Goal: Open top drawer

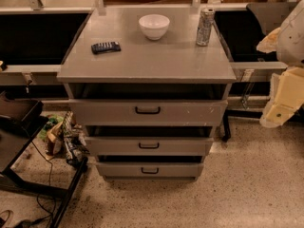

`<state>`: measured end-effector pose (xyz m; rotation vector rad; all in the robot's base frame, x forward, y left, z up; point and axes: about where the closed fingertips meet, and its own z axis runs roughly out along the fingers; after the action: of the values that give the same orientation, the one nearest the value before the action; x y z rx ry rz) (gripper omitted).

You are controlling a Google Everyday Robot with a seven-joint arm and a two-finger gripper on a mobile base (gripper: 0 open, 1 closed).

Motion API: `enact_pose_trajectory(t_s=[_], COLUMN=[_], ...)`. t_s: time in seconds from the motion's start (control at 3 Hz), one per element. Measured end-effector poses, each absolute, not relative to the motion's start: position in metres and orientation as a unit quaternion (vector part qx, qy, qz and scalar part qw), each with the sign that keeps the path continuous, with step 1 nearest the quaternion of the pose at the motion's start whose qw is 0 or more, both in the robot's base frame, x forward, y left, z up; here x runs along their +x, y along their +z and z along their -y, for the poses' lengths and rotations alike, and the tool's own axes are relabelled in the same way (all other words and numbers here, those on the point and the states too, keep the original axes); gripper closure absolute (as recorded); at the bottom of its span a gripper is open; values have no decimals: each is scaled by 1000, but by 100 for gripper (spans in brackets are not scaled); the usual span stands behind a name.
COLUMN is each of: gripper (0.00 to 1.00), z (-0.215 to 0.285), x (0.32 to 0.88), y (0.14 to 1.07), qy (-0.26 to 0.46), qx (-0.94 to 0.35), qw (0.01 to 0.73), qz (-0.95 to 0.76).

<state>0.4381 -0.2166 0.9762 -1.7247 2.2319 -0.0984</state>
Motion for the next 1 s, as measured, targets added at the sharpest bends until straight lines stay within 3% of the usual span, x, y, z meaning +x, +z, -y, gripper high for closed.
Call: enact_pose_trajectory(t_s=[1.0], gripper=[0], z=[203], x=[458], y=[914], qy=[-74], qx=[-597], qw=[128], qz=[-788])
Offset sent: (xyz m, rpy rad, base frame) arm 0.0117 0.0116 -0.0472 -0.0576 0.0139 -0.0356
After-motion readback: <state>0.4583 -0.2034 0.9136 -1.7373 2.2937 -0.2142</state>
